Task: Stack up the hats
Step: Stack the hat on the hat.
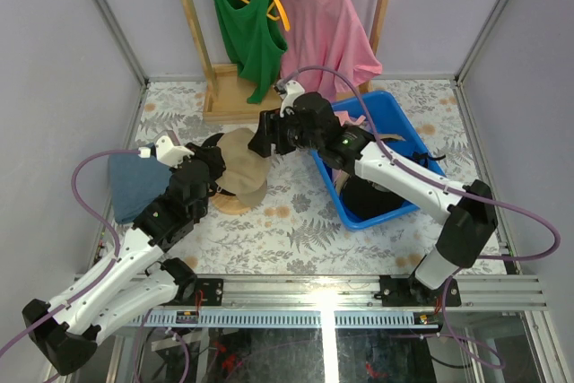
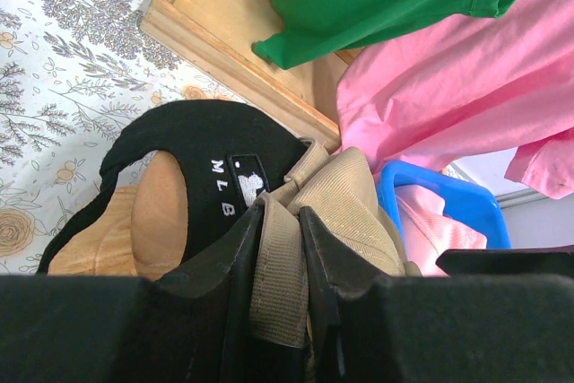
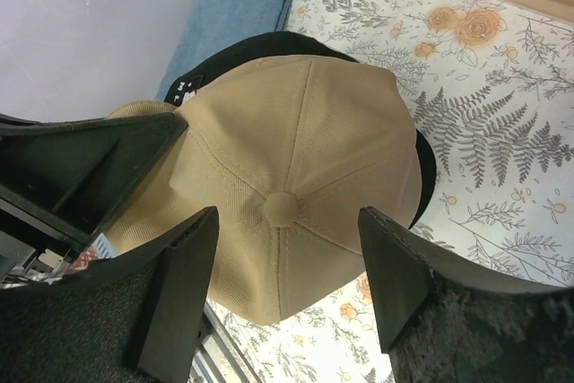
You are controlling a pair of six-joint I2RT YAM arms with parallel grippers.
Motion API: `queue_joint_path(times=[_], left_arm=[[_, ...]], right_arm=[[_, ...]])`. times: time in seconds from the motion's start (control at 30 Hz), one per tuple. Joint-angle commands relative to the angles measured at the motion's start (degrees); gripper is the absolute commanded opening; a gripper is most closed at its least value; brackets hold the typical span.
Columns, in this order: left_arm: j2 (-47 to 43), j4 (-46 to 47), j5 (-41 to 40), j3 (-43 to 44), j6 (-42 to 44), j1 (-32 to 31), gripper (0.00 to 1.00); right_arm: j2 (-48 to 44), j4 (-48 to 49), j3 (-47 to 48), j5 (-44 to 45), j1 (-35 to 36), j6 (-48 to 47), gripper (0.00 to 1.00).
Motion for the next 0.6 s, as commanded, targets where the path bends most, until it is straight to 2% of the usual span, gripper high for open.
queue_joint_path(times=[0.0, 0.17, 0.37, 0.57], left_arm=[[-0.75, 0.1, -3.0, -0.35, 0.41, 0.28, 0.0], [-0.68, 0.1, -3.0, -0.59, 0.41, 0.27, 0.0], [-0.68, 0.1, -3.0, -0.58, 0.41, 0.27, 0.0], [-0.7, 0.1, -3.0, -0.27, 0.41, 0.31, 0.0]], right_arm=[[1.31, 3.63, -0.28, 0.48, 0.95, 1.39, 0.71], [3.54, 3.79, 0.35, 0.23, 1.21, 1.76, 0.71], [5.48, 3.47, 0.9, 0.5, 1.19, 2.09, 0.62], [4.39, 3.89, 0.13, 2.51, 1.17, 2.11, 0.44]])
